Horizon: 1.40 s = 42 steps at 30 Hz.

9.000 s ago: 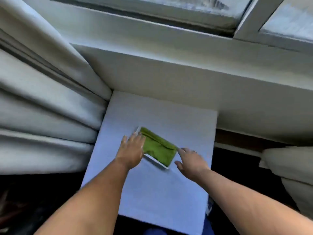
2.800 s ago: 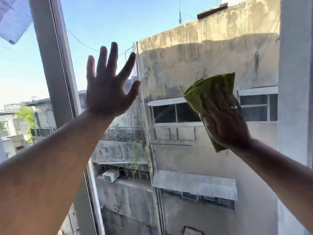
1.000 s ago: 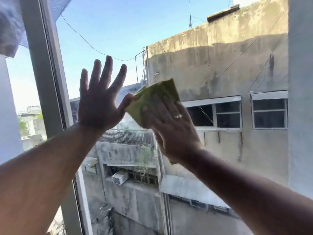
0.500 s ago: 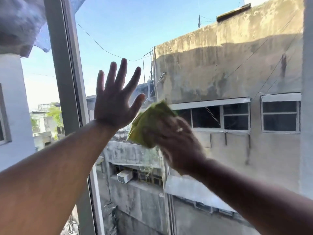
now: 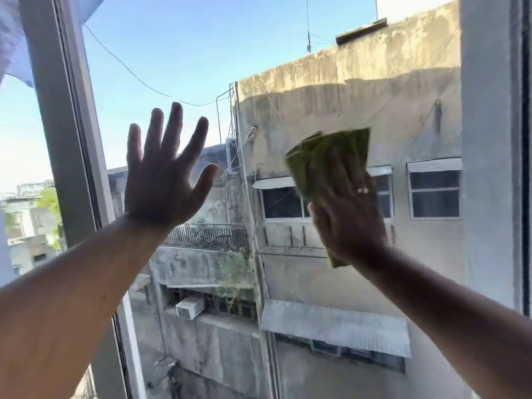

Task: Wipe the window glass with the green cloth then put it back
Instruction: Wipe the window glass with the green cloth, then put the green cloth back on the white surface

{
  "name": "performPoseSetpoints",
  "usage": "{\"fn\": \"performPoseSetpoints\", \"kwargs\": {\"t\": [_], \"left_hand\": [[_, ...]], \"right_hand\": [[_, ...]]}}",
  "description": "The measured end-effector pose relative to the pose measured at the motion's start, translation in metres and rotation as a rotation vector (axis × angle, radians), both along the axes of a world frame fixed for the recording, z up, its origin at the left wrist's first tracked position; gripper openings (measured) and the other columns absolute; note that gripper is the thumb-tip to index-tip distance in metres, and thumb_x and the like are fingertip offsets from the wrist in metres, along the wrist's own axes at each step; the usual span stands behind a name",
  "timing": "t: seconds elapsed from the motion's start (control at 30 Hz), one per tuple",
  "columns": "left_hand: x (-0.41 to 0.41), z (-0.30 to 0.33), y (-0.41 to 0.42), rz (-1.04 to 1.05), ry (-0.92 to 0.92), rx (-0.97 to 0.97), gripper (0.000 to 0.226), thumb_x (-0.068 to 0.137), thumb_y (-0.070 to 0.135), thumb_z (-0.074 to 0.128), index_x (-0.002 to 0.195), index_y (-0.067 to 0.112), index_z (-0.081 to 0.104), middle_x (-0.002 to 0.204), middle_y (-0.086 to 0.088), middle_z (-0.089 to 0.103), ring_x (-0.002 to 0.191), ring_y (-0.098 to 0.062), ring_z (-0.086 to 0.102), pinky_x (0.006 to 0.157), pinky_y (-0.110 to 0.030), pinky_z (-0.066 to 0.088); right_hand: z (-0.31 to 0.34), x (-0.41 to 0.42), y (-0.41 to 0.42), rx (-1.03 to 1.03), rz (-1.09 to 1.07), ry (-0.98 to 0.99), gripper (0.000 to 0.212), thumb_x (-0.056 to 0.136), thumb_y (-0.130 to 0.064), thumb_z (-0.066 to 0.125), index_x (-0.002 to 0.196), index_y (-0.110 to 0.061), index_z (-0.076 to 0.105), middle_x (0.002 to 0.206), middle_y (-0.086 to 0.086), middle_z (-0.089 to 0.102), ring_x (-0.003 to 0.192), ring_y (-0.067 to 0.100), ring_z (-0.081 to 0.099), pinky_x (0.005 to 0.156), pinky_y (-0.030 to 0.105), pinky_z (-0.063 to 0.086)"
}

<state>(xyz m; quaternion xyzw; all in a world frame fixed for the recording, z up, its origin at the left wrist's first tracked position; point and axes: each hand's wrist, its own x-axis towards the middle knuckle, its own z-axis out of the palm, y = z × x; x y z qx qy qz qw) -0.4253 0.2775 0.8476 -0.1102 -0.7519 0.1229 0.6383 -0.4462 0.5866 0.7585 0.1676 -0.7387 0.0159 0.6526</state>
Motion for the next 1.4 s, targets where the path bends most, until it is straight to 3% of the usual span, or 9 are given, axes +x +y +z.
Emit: {"fn": "performPoseSetpoints", "kwargs": {"t": [0.1,0.2,0.43,0.57,0.7,0.87,1.1,1.27,1.4], "left_hand": [[0.006,0.001,0.003,0.015,-0.025,-0.012,0.071,0.101,0.060,0.021,0.163,0.025,0.015,0.170,-0.018,0.010,0.157,-0.040,0.011,0.125,-0.061,0.011],[0.017,0.003,0.008,0.009,-0.116,0.004,0.080,0.098,0.066,0.011,0.163,0.021,0.016,0.170,-0.019,0.008,0.157,-0.041,0.007,0.123,-0.066,0.008],[0.042,-0.074,0.014,-0.025,-0.097,-0.458,0.099,0.090,0.078,0.025,0.151,0.002,0.039,0.158,-0.025,0.036,0.148,-0.034,0.030,0.120,-0.062,0.012],[0.046,-0.089,0.015,0.005,-0.119,-0.444,0.076,0.090,0.067,0.047,0.132,0.007,0.067,0.155,-0.024,0.043,0.143,-0.043,0.040,0.116,-0.065,0.021],[0.058,-0.093,0.024,-0.032,-0.115,-0.463,0.021,0.084,0.032,0.074,0.093,0.013,0.076,0.150,-0.015,0.053,0.143,-0.037,0.042,0.117,-0.061,0.019],[0.087,-0.119,0.013,-0.234,-0.430,-0.326,0.021,0.083,0.026,0.078,0.098,0.011,0.073,0.106,-0.008,0.078,0.107,-0.028,0.073,0.104,-0.046,0.045],[0.177,-0.288,-0.112,-0.515,-1.366,0.907,0.011,0.089,0.029,0.065,0.098,0.024,0.065,0.088,-0.001,0.069,0.079,-0.006,0.066,0.067,-0.019,0.056],[0.283,-0.516,-0.188,-0.188,-1.381,2.015,0.028,0.105,0.033,0.049,0.100,0.014,0.069,0.087,-0.001,0.079,0.083,-0.023,0.070,0.068,-0.031,0.062],[0.360,-0.669,-0.234,0.170,-1.338,2.278,0.043,0.101,0.038,0.055,0.124,0.004,0.067,0.117,-0.017,0.071,0.097,-0.027,0.067,0.080,-0.038,0.056]], "right_hand": [[-0.053,0.011,-0.054,0.662,0.081,-0.122,0.087,0.081,-0.045,0.049,0.160,-0.025,0.019,0.168,0.011,0.021,0.156,0.033,0.017,0.128,0.052,0.008],[-0.057,0.017,-0.052,0.827,0.104,-0.168,0.081,0.078,-0.035,0.049,0.157,-0.022,0.033,0.167,0.007,0.026,0.157,0.028,0.016,0.130,0.047,0.007],[-0.060,0.031,-0.034,0.429,0.335,-0.204,0.057,0.090,-0.040,0.057,0.145,-0.039,0.042,0.162,0.008,0.026,0.151,0.029,0.021,0.127,0.041,0.007],[-0.064,0.045,-0.028,-0.052,0.118,-0.212,0.081,0.059,-0.055,0.091,0.122,-0.020,0.054,0.120,0.014,0.068,0.101,0.031,0.065,0.085,0.041,0.044],[-0.063,0.062,-0.024,-0.151,0.113,-0.442,0.065,0.070,-0.063,0.080,0.108,-0.012,0.064,0.095,0.010,0.072,0.084,0.032,0.068,0.081,0.042,0.048],[-0.089,0.081,-0.026,-0.117,0.284,-0.786,0.052,0.069,-0.070,0.067,0.068,-0.018,0.058,0.067,0.001,0.064,0.064,0.027,0.060,0.057,0.032,0.041],[-0.233,0.120,-0.109,-0.547,1.008,-1.789,0.020,0.073,-0.020,0.087,0.087,-0.020,0.073,0.072,-0.005,0.067,0.065,0.008,0.066,0.051,0.025,0.052],[-0.435,0.215,-0.240,-0.971,0.772,-2.233,0.026,0.091,-0.007,0.070,0.114,-0.015,0.065,0.091,0.003,0.069,0.072,0.013,0.067,0.061,0.026,0.054],[-0.581,0.303,-0.311,-1.162,0.487,-2.460,0.026,0.090,0.007,0.062,0.111,-0.009,0.063,0.094,0.011,0.066,0.078,0.020,0.062,0.070,0.033,0.052]]}}
